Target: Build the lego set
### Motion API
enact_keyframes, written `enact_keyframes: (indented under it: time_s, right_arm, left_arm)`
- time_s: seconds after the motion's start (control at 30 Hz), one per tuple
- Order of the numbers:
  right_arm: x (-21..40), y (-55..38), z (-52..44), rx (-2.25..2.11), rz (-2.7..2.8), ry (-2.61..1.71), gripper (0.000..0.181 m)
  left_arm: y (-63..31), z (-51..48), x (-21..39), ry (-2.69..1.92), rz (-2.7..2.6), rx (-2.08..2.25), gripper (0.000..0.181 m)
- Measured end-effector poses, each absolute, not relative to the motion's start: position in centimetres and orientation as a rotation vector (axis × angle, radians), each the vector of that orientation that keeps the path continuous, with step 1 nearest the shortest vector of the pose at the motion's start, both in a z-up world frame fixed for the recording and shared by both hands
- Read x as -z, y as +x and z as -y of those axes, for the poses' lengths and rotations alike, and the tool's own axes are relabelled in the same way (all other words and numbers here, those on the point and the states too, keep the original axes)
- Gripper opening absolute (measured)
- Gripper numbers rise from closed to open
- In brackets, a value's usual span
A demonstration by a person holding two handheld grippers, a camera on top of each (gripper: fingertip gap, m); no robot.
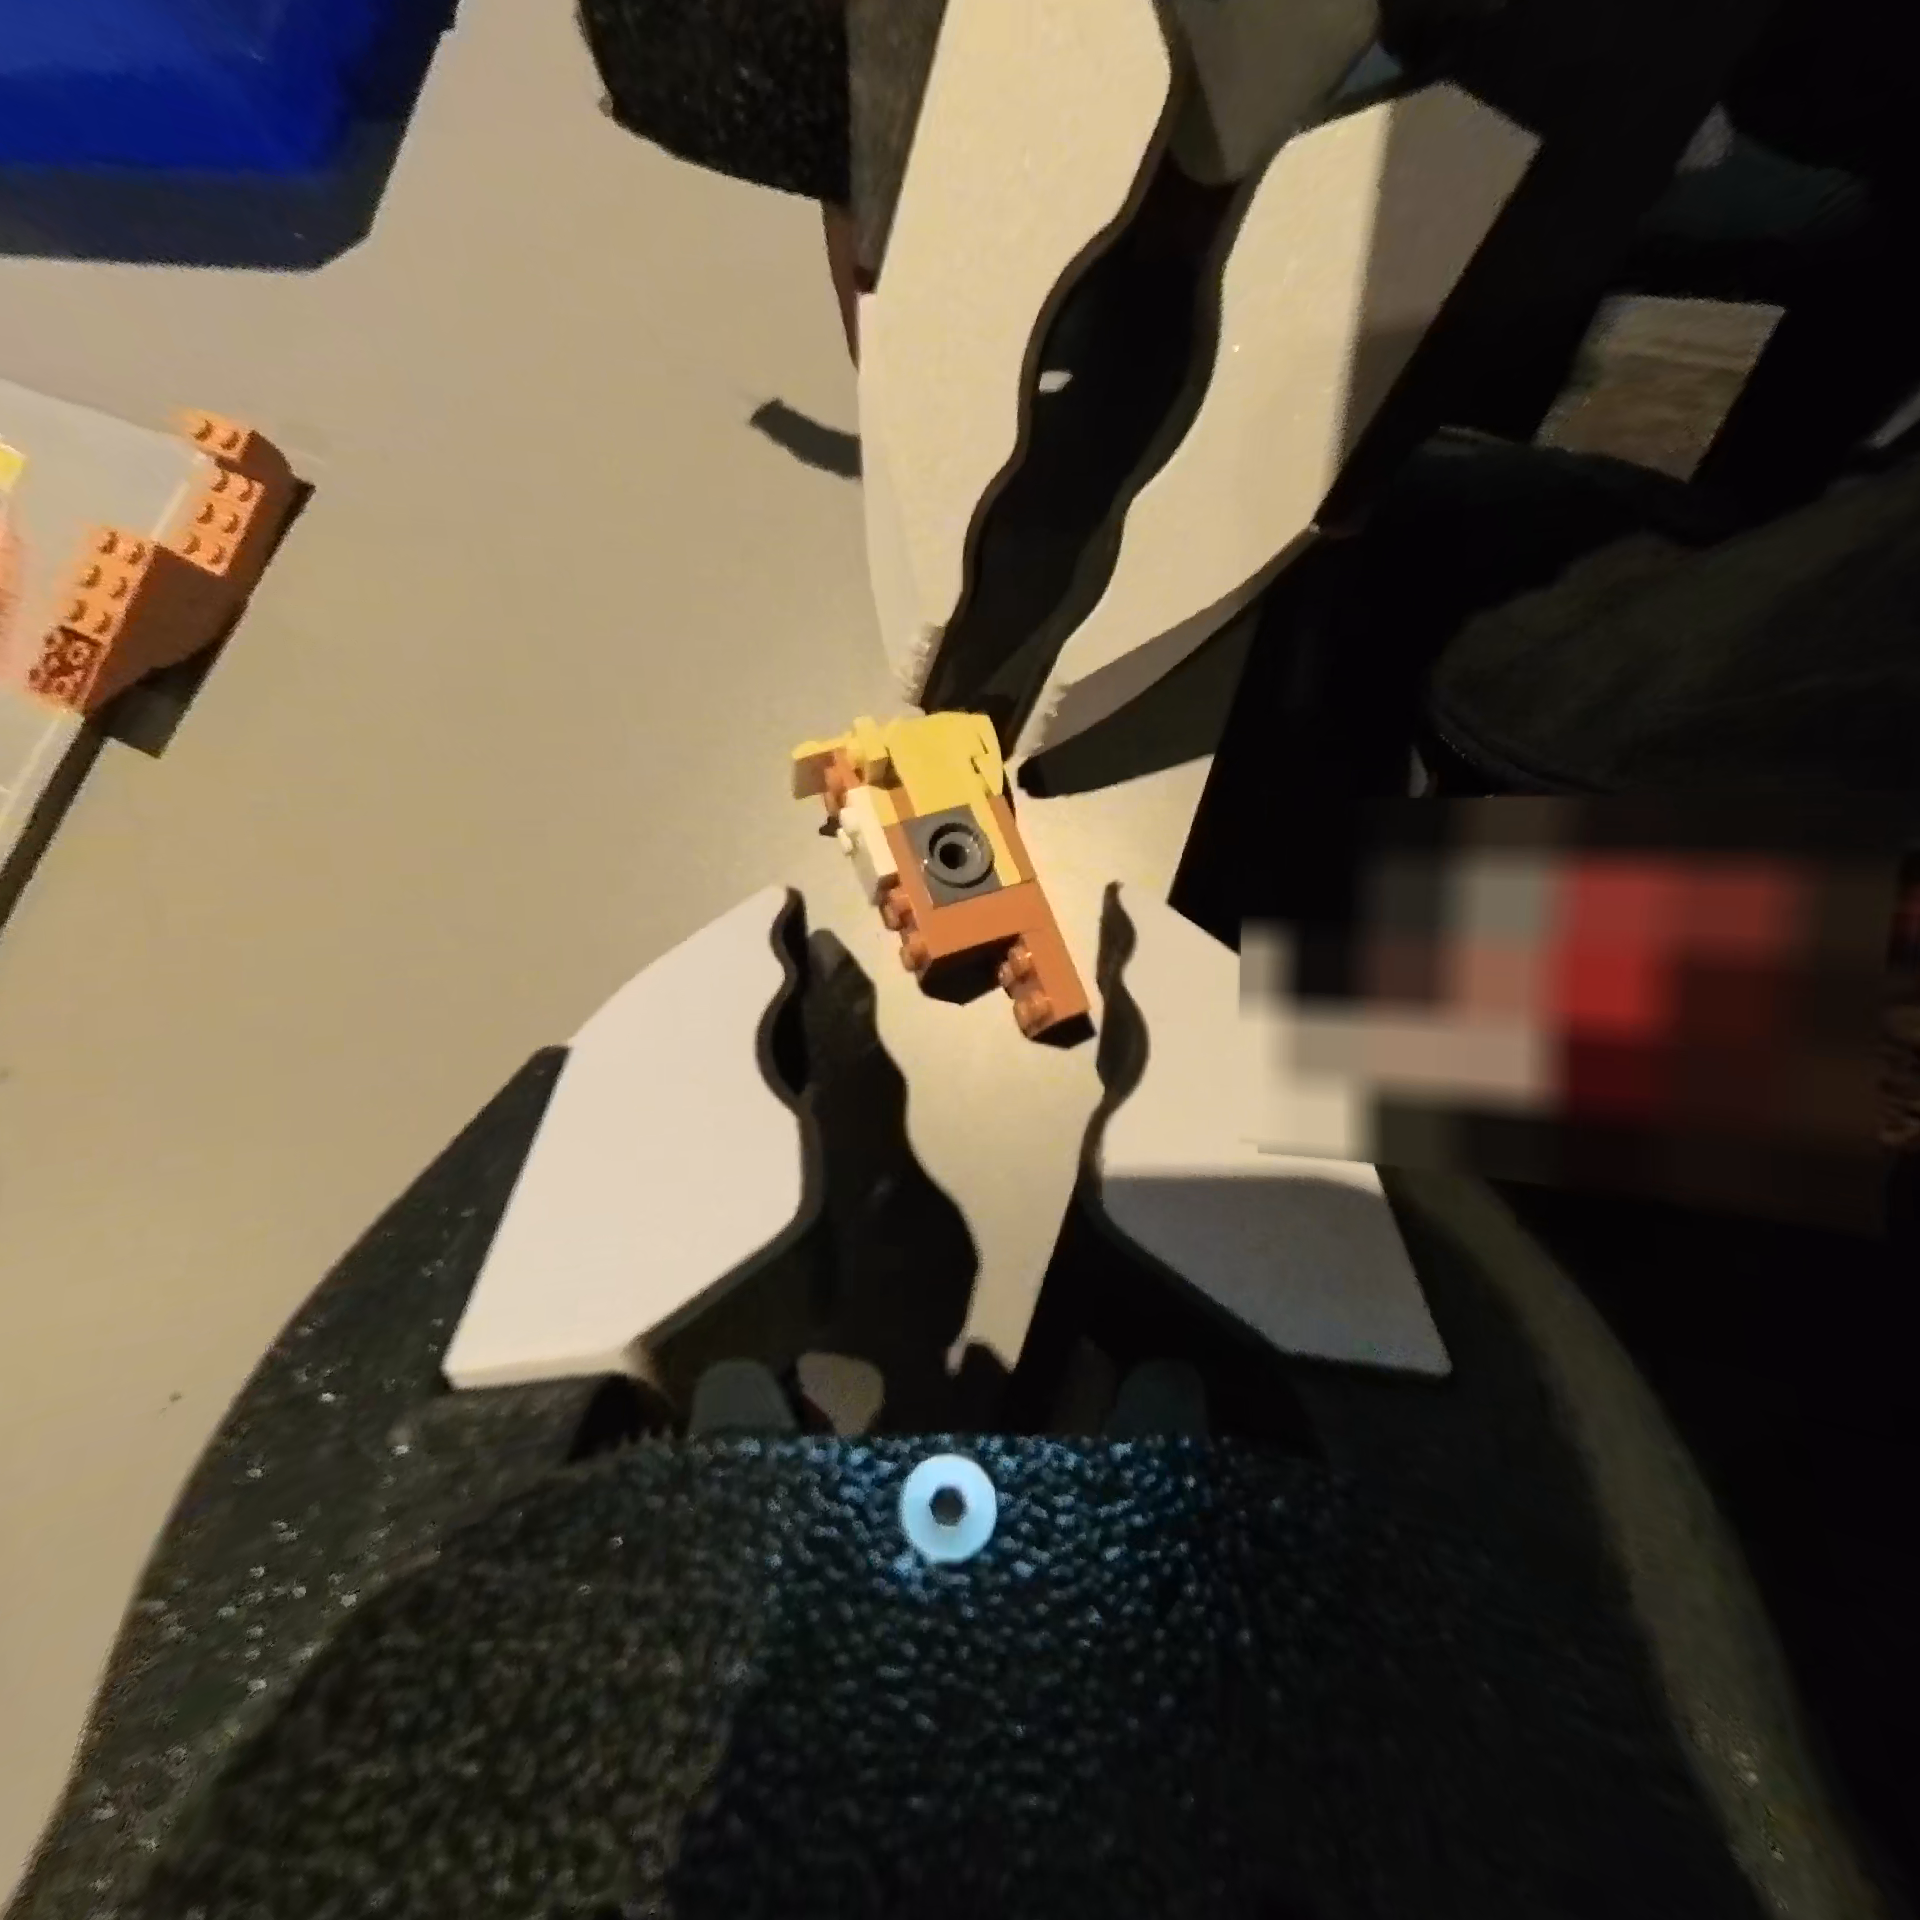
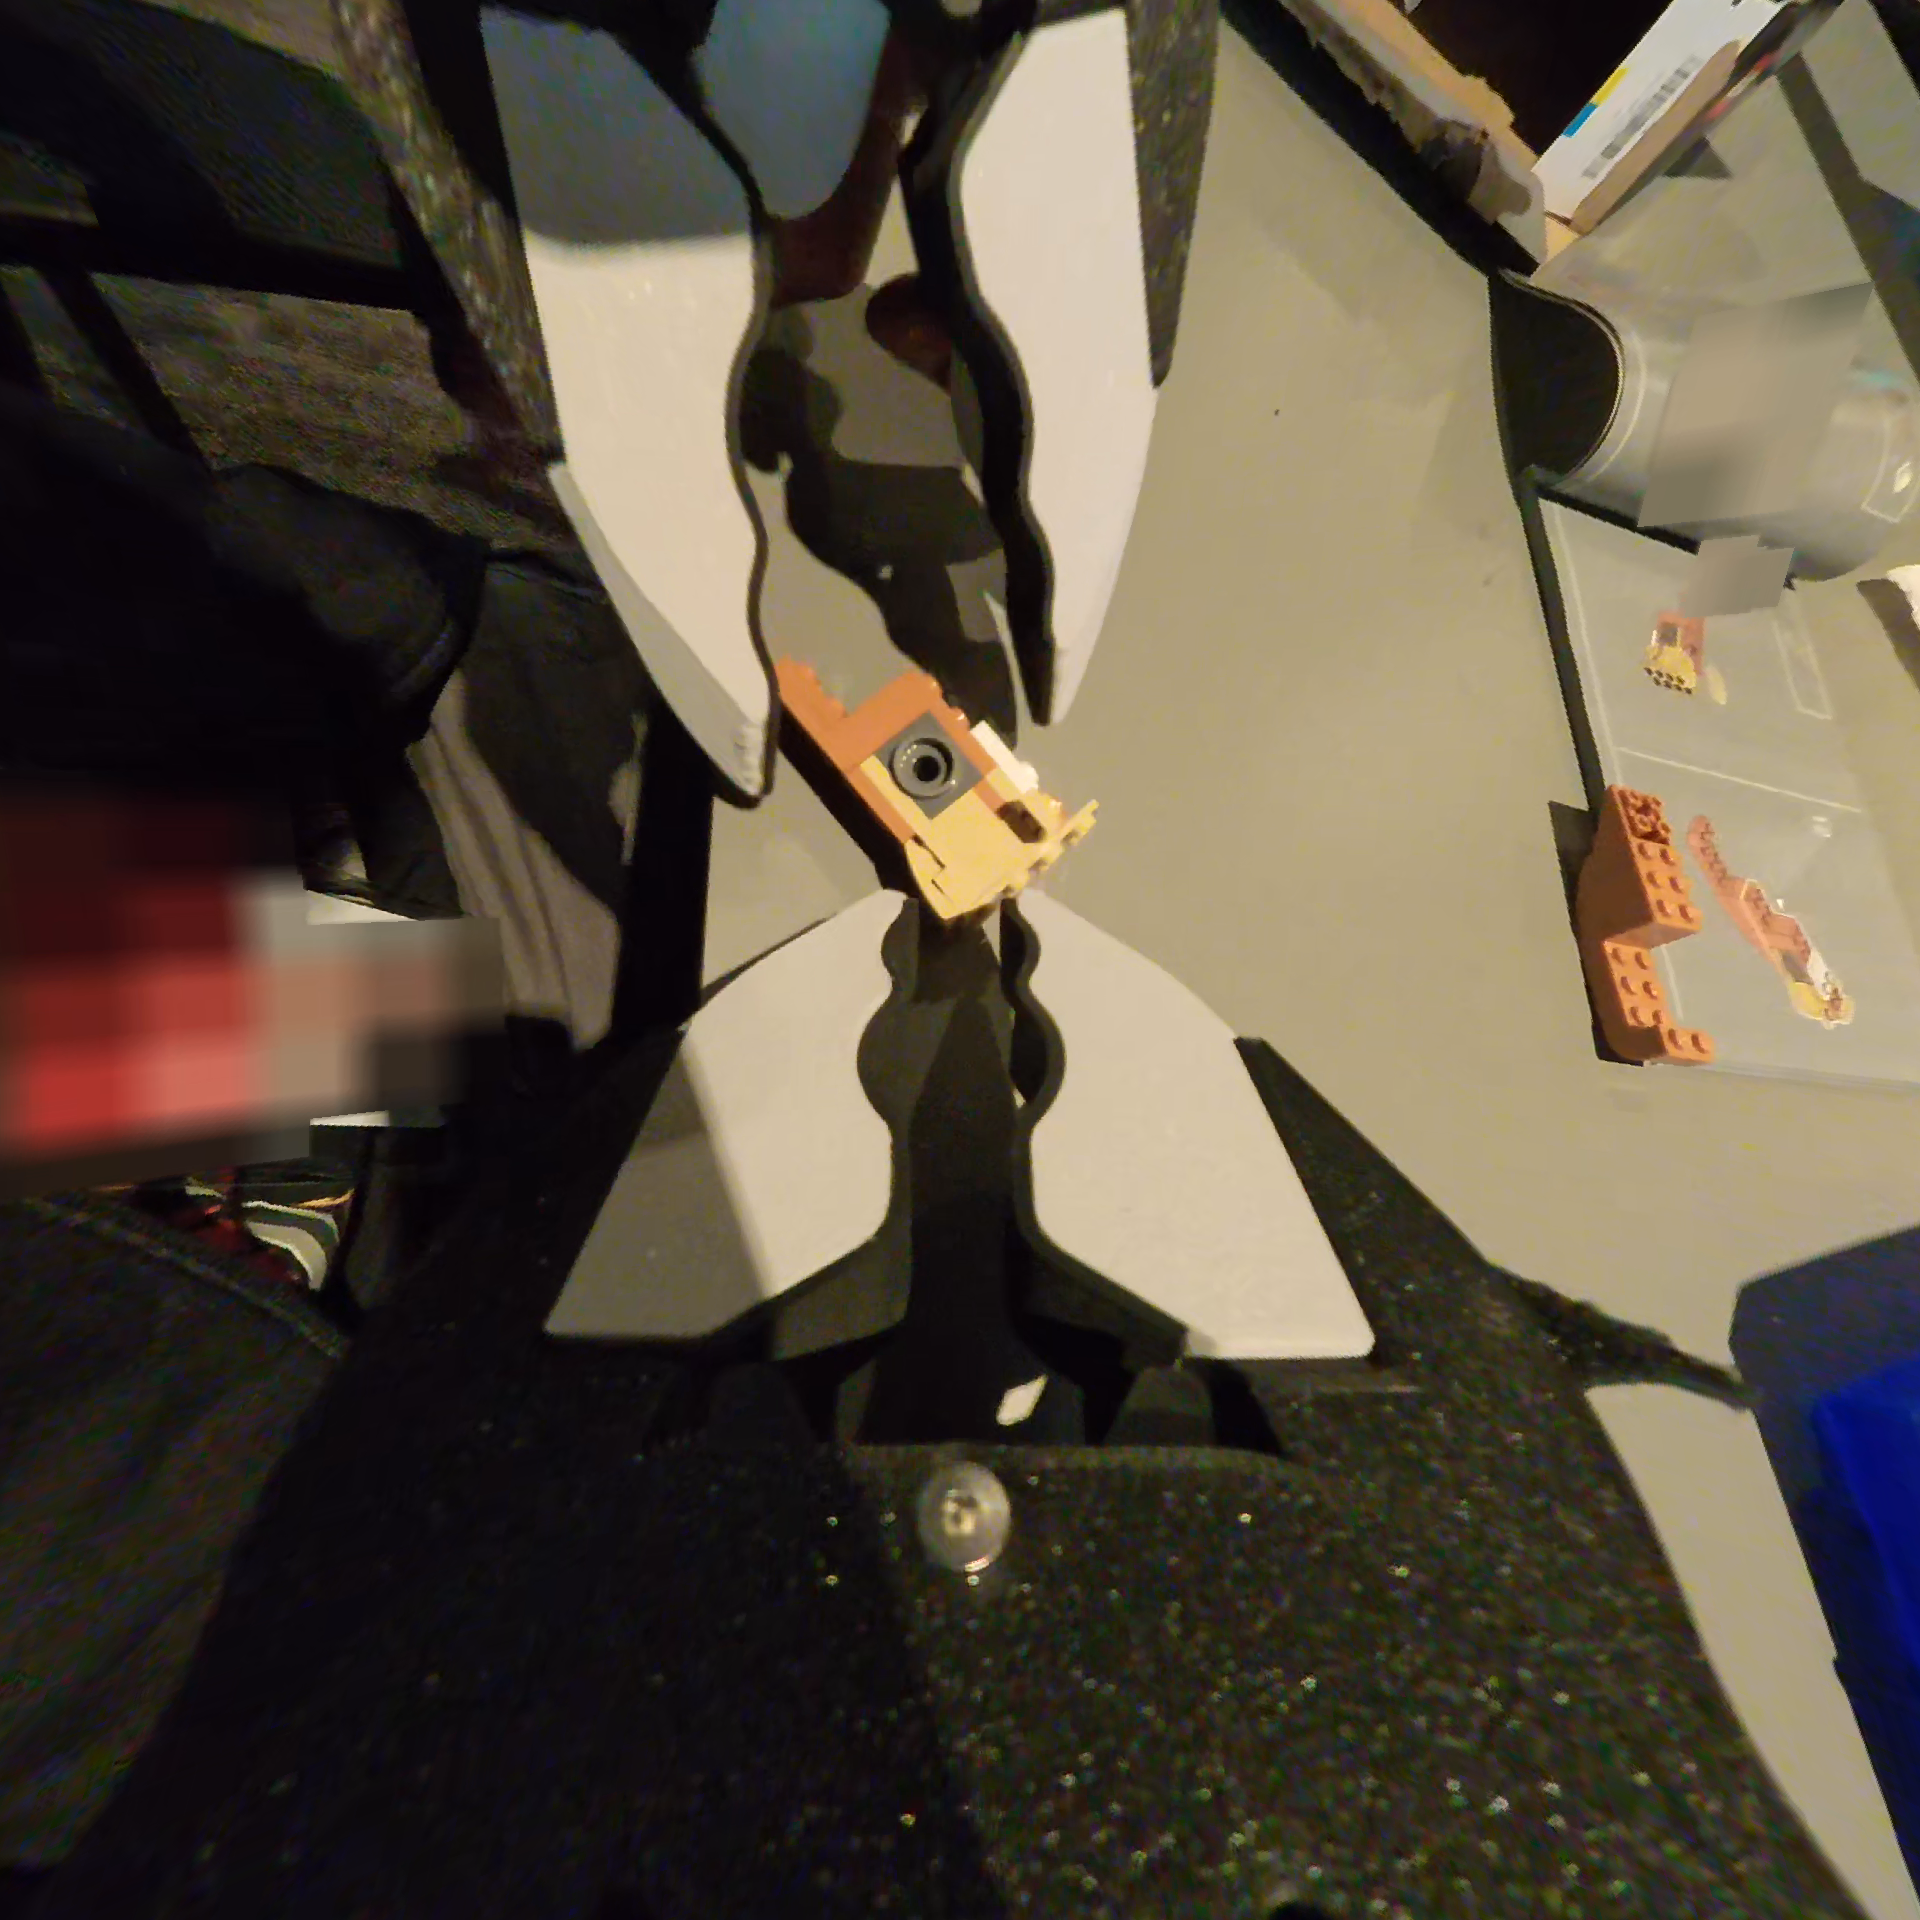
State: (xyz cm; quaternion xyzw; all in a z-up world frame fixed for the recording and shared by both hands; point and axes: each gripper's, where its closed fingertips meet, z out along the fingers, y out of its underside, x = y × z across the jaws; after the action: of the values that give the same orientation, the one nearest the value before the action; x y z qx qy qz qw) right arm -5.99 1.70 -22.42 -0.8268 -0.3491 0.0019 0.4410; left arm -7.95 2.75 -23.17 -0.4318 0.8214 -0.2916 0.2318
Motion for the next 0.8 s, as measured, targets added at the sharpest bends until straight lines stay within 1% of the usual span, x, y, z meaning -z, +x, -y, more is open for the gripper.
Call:
enact_keyframes:
  time_s: [0.07, 0.17, 0.37, 0.47, 0.63, 0.8]
  right_arm:
    - [22.4, -6.1, -1.6, -0.012, 0.875, -2.050, 0.016]
    - [22.4, -6.1, -1.6, -0.018, 0.883, -2.048, 0.016]
    - [22.4, -6.1, -1.9, 0.010, 0.869, -2.048, 0.017]
    - [22.3, -6.3, -2.1, 0.017, 0.871, -2.044, 0.017]
    - [22.3, -6.3, -2.5, 0.011, 0.871, -2.043, 0.017]
    - [22.4, -6.1, -2.6, 0.008, 0.860, -2.050, 0.018]
  left_arm:
    - [-8.2, -3.1, 22.7, -1.121, -2.293, 0.827, 0.053]
    - [-8.4, -3.9, 21.9, -0.972, -2.341, 0.936, 0.046]
    - [-8.4, -4.2, 21.9, -0.878, -2.458, 1.077, 0.053]
    - [-8.6, -3.5, 22.2, -0.822, -2.504, 1.107, 0.050]
    - [-9.0, -2.7, 22.5, -0.733, -2.513, 1.153, 0.054]
    - [-8.2, -3.4, 22.4, -0.786, -2.412, 1.119, 0.054]
